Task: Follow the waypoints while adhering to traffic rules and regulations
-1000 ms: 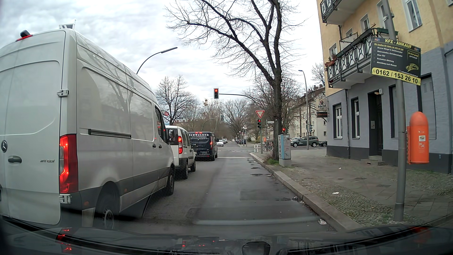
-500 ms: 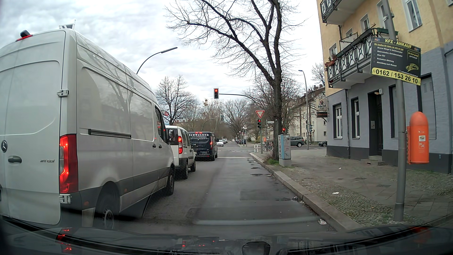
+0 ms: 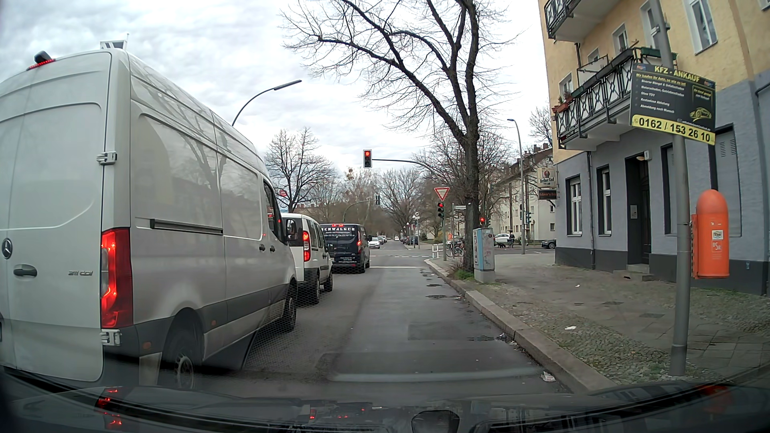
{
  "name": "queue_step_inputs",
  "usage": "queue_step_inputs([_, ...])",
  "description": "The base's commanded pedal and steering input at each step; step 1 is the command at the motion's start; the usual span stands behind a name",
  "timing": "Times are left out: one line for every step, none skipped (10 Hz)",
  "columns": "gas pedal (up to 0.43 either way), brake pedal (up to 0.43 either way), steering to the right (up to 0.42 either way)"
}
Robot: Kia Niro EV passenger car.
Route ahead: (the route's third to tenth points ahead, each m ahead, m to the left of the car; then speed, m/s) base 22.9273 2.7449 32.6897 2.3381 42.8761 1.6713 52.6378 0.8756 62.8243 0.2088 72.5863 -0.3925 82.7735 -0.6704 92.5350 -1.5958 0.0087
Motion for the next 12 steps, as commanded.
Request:
queue_step_inputs([0.0,0.415,-0.02])
queue_step_inputs([0.0,0.415,-0.02])
queue_step_inputs([0.0,0.415,-0.02])
queue_step_inputs([0.0,0.415,-0.019])
queue_step_inputs([0.0,0.415,-0.02])
queue_step_inputs([0.0,0.415,-0.02])
queue_step_inputs([0.0,0.415,-0.02])
queue_step_inputs([0.0,0.415,-0.02])
queue_step_inputs([0.0,0.415,-0.02])
queue_step_inputs([0.0,0.415,-0.021])
queue_step_inputs([0.0,0.415,-0.024])
queue_step_inputs([0.0,0.421,-0.029])
